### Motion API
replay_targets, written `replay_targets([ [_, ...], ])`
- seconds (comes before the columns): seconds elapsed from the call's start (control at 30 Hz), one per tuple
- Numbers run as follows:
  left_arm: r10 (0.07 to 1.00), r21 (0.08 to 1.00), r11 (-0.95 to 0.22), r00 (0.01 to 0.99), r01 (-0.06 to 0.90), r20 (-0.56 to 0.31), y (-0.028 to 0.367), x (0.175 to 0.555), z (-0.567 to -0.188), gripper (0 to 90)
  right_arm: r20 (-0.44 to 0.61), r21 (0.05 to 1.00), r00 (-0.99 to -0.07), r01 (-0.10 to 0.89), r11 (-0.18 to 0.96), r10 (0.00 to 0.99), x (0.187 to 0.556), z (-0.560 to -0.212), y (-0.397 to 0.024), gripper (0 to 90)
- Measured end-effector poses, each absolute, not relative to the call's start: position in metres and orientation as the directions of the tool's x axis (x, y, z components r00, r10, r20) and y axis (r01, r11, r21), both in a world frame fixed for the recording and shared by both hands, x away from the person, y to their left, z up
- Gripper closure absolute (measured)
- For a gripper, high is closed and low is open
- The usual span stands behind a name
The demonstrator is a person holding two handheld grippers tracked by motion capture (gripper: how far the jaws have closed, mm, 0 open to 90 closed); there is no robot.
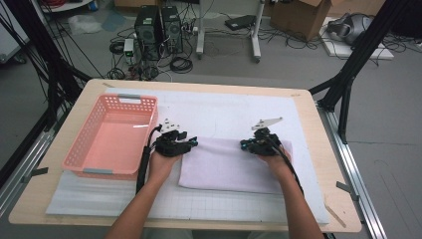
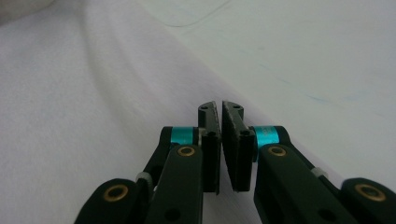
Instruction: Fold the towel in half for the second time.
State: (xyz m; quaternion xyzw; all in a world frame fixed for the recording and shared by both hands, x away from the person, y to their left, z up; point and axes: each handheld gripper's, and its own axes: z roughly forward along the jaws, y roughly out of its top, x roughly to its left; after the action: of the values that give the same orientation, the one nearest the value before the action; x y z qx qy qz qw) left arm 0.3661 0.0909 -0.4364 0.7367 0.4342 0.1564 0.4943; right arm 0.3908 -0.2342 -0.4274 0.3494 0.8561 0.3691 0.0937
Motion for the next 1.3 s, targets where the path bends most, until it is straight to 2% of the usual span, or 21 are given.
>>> replay_targets([
  [0.1, 0.795, 0.861, -0.146, 0.576, 0.487, -0.191, 0.093, 0.362, -0.438, 50.3, 0.047, 0.676, -0.728, 0.528, 0.515, 0.685, 0.401, -0.434, -0.216, 85.2],
  [0.23, 0.791, 0.844, -0.164, 0.579, 0.51, -0.196, 0.093, 0.36, -0.439, 47.7, -0.171, 0.667, -0.597, 0.515, 0.538, 0.784, 0.405, -0.439, -0.21, 89.4],
  [0.3, 0.788, 0.845, -0.175, 0.586, 0.505, -0.187, 0.092, 0.358, -0.437, 47.4, -0.141, 0.684, -0.539, 0.553, 0.475, 0.83, 0.407, -0.439, -0.214, 89.2],
  [0.37, 0.785, 0.85, -0.182, 0.594, 0.494, -0.177, 0.09, 0.357, -0.437, 47.3, -0.055, 0.698, -0.537, 0.582, 0.417, 0.842, 0.408, -0.436, -0.225, 84.1],
  [0.47, 0.787, 0.847, -0.188, 0.592, 0.497, -0.172, 0.088, 0.359, -0.44, 47.9, -0.008, 0.742, -0.546, 0.559, 0.371, 0.838, 0.401, -0.421, -0.242, 81.1],
  [0.57, 0.79, 0.838, -0.192, 0.587, 0.51, -0.177, 0.086, 0.362, -0.444, 50.6, -0.014, 0.779, -0.538, 0.522, 0.346, 0.843, 0.387, -0.409, -0.267, 81.7],
  [0.7, 0.797, 0.827, -0.217, 0.584, 0.518, -0.156, 0.081, 0.362, -0.448, 54.8, 0.084, 0.748, -0.574, 0.576, 0.328, 0.815, 0.374, -0.42, -0.299, 83.6],
  [0.73, 0.802, 0.828, -0.226, 0.58, 0.513, -0.141, 0.08, 0.362, -0.449, 55.8, 0.069, 0.732, -0.575, 0.584, 0.35, 0.815, 0.371, -0.425, -0.303, 83.5],
  [0.8, 0.811, 0.827, -0.235, 0.572, 0.511, -0.123, 0.079, 0.363, -0.45, 60.3, -0.009, 0.69, -0.528, 0.611, 0.388, 0.849, 0.366, -0.436, -0.313, 83.5],
  [0.83, 0.816, 0.827, -0.225, 0.564, 0.515, -0.129, 0.079, 0.364, -0.45, 62.2, 0.008, 0.717, -0.507, 0.603, 0.349, 0.862, 0.365, -0.439, -0.321, 85.7],
  [0.9, 0.817, 0.824, -0.233, 0.564, 0.516, -0.121, 0.081, 0.363, -0.449, 63.5, -0.069, 0.728, -0.37, 0.616, 0.301, 0.926, 0.363, -0.439, -0.334, 86.5],
  [0.93, 0.822, 0.824, -0.23, 0.557, 0.518, -0.121, 0.081, 0.363, -0.448, 63.2, -0.049, 0.736, -0.326, 0.627, 0.255, 0.944, 0.362, -0.439, -0.341, 86.2],
  [1.0, 0.841, 0.837, -0.198, 0.526, 0.51, -0.122, 0.084, 0.36, -0.444, 56.4, 0.039, 0.754, -0.303, 0.634, 0.171, 0.952, 0.358, -0.435, -0.353, 79.4],
  [1.13, 0.842, 0.864, -0.161, 0.523, 0.478, -0.132, 0.092, 0.359, -0.438, 49.8, 0.108, 0.797, -0.305, 0.595, 0.101, 0.946, 0.339, -0.425, -0.37, 61.4],
  [1.2, 0.841, 0.851, -0.174, 0.525, 0.496, -0.133, 0.093, 0.36, -0.44, 47.5, 0.155, 0.793, -0.309, 0.606, 0.068, 0.938, 0.331, -0.425, -0.377, 55.4],
  [1.3, 0.839, 0.813, -0.174, 0.516, 0.556, -0.173, 0.093, 0.363, -0.446, 43.8, 0.184, 0.767, -0.335, 0.637, 0.078, 0.924, 0.321, -0.43, -0.379, 50.4],
])
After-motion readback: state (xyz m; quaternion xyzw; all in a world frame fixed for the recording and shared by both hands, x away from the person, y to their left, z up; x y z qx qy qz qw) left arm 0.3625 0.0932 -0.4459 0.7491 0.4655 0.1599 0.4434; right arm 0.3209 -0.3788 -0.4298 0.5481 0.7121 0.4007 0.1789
